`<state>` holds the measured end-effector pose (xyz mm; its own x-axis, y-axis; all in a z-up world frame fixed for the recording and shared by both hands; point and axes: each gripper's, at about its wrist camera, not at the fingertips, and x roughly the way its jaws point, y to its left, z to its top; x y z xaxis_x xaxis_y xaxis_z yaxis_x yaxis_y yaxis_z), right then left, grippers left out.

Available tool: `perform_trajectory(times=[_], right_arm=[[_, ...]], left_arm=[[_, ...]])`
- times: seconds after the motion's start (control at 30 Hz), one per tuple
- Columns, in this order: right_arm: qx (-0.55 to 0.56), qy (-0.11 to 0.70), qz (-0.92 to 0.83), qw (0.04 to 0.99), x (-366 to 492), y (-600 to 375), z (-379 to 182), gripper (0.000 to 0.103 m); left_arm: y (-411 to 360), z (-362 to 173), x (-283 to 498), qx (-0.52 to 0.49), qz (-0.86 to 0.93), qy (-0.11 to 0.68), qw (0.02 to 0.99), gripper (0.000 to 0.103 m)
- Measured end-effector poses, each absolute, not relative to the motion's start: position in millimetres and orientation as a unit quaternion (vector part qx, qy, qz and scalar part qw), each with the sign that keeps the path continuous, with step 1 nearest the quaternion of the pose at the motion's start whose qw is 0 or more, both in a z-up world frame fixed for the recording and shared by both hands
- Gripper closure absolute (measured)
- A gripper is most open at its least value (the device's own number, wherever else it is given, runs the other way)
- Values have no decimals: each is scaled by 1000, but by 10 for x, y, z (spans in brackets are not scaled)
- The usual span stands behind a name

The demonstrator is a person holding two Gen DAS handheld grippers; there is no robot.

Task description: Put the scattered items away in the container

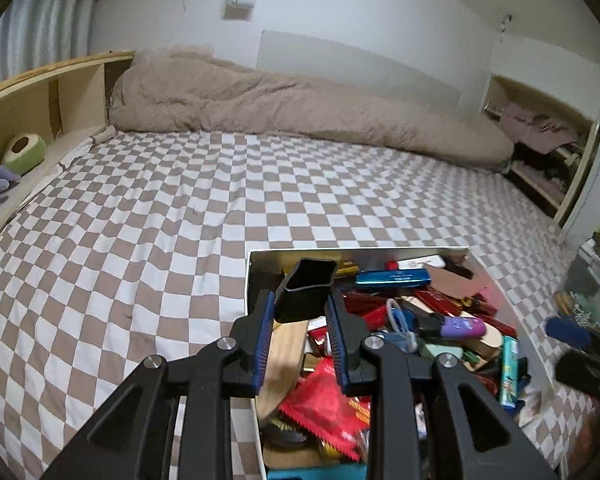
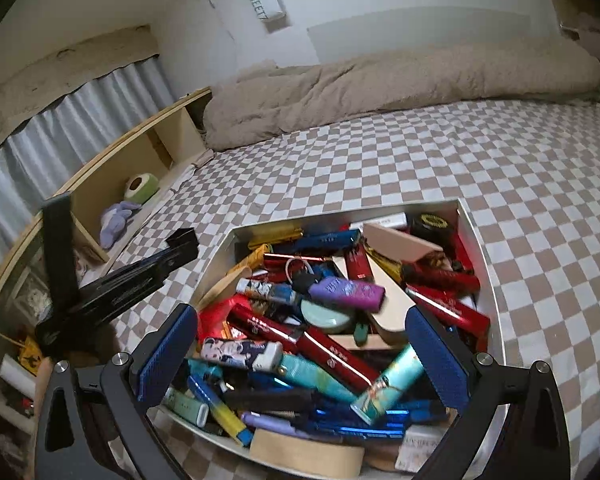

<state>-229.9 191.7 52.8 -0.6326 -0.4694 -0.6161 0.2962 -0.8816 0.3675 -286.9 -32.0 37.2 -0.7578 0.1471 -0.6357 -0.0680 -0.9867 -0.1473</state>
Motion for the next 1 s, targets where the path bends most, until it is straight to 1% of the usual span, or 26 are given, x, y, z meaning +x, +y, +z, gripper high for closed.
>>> perform_trajectory(times=[0.23,0.27,0.3,0.37,0.43,0.67,1.0], right_arm=[[367,-131,-898,206,-2279,2082,514,0],[367,-132,-897,206,-2278,2096,512,0],[367,-132,-898,206,-2273,2107,513,0],[362,-129,-900,204,-2254,2123,529,0],[357,-123,-904,198,-2230,2139,553,0],[333,-113,-917,191,-2081,2184,698,0],[304,-103,-927,195,-1783,2205,990,0]], left_arm=[[-210,273,-3030,-368,927,-45,53,77],[-213,270,-3046,-370,926,-47,52,75],[-212,268,-3058,-375,924,-49,54,68],[-217,292,-3067,-377,922,-62,57,1],[-244,356,-3018,-358,929,-76,56,0],[-285,488,-2859,-348,934,-68,36,0],[-301,724,-2475,-332,940,-69,35,0]])
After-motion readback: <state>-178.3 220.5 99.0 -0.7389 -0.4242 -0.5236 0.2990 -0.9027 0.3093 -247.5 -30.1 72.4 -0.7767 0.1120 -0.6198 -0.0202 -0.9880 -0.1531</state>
